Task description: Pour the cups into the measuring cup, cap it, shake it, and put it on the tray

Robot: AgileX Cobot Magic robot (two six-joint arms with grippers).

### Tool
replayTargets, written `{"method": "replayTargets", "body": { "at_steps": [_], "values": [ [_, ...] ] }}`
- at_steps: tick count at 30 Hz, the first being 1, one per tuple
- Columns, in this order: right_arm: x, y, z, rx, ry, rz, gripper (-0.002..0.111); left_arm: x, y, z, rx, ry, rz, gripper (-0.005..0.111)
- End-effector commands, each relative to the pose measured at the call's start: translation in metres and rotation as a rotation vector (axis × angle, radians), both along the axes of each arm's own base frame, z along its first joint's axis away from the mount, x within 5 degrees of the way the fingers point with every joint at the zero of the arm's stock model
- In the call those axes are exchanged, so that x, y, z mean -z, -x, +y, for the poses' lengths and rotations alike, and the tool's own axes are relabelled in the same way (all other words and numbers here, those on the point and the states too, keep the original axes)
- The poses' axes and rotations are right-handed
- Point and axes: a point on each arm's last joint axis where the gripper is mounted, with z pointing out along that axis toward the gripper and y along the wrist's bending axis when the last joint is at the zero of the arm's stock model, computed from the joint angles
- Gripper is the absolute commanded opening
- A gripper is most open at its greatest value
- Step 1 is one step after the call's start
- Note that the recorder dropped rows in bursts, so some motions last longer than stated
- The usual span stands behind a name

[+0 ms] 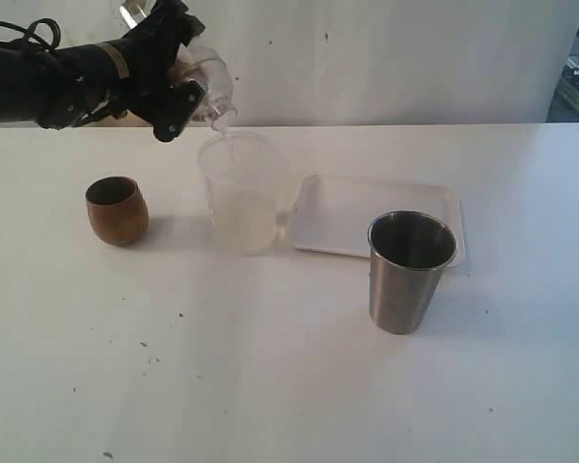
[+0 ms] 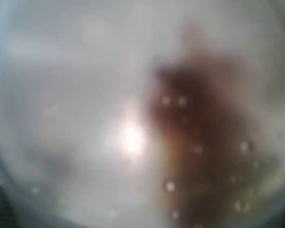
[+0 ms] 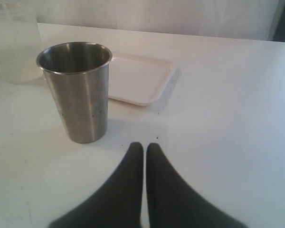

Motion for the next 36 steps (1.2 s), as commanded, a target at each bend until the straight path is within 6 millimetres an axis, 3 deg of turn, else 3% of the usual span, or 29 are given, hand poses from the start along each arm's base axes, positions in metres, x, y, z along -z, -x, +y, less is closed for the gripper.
{"method": "replayTargets", "body": {
  "at_steps": [1, 30, 36],
  "values": [
    [0.000, 0.000, 0.000, 0.003, -0.005, -0.007, 0.002, -0.017, 0.001, -0.004, 0.047, -0.020, -0.117, 0.000],
    [0.000, 0.000, 0.000, 0.003, -0.005, -0.007, 0.002, -0.023, 0.002, -0.007, 0.080, -0.022, -0.189, 0.000],
    [0.000, 0.000, 0.000, 0.003, -0.005, -0.007, 0.002, -0.024, 0.006, -0.019, 0.116, -0.023, -0.210, 0.000]
  ]
}}
